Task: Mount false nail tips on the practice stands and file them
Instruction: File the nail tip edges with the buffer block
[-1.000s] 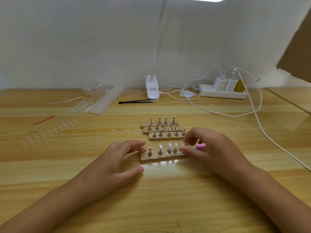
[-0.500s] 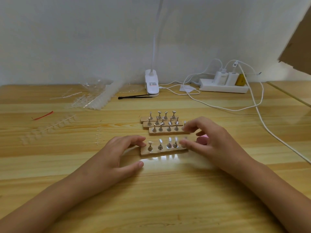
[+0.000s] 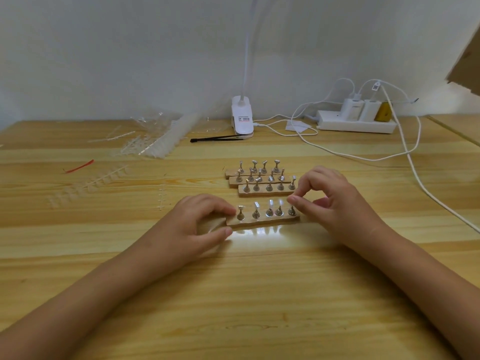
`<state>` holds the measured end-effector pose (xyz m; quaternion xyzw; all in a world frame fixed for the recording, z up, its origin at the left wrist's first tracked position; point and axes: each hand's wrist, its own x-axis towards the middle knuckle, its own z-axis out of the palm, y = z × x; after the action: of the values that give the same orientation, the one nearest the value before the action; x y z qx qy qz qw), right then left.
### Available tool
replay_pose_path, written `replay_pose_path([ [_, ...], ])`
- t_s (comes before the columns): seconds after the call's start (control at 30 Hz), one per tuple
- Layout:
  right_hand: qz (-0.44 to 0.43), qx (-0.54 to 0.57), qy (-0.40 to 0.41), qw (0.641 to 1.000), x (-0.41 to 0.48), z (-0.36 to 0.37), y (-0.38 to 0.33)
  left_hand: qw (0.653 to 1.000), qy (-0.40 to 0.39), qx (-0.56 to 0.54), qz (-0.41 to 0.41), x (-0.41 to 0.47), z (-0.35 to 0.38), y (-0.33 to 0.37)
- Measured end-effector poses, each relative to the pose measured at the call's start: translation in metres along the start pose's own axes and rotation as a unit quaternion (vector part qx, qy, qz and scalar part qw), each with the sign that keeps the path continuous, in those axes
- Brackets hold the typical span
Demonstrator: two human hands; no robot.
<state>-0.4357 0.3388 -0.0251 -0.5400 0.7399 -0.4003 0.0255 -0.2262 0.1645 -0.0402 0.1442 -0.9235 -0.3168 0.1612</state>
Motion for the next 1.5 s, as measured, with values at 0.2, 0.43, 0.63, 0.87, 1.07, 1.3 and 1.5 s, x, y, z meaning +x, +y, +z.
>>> replay_pose_path([
  [0.2,0.017,0.112,0.054,0.992,-0.004,0.004,-0.007,0.993,0.005,-0.068,-0.095,0.02,0.001,0.011],
  [0.43,0.016,-0.048,0.022,0.998,-0.004,-0.041,0.015,0.987,0.054,-0.089,-0.119,0.018,0.012,0.014],
  [0.63,0.0,-0.195,-0.141,0.971,-0.007,-0.04,0.022,0.99,0.054,-0.059,-0.115,0.018,0.014,0.013],
  [0.87,0.08,0.096,-0.005,0.992,-0.003,-0.046,-0.008,0.978,0.064,-0.145,-0.135,0.022,0.014,0.007],
  [1.07,0.136,0.48,-0.039,0.866,-0.004,-0.025,-0.028,0.957,0.111,-0.224,-0.148,0.019,0.015,0.01],
  [1.3,0.176,0.502,-0.065,0.844,-0.011,0.002,-0.04,0.899,0.138,-0.406,-0.091,-0.002,0.006,0.032],
  [1.5,0.181,0.535,-0.04,0.824,-0.011,0.004,-0.041,0.889,0.075,-0.446,-0.078,-0.005,0.011,0.04],
])
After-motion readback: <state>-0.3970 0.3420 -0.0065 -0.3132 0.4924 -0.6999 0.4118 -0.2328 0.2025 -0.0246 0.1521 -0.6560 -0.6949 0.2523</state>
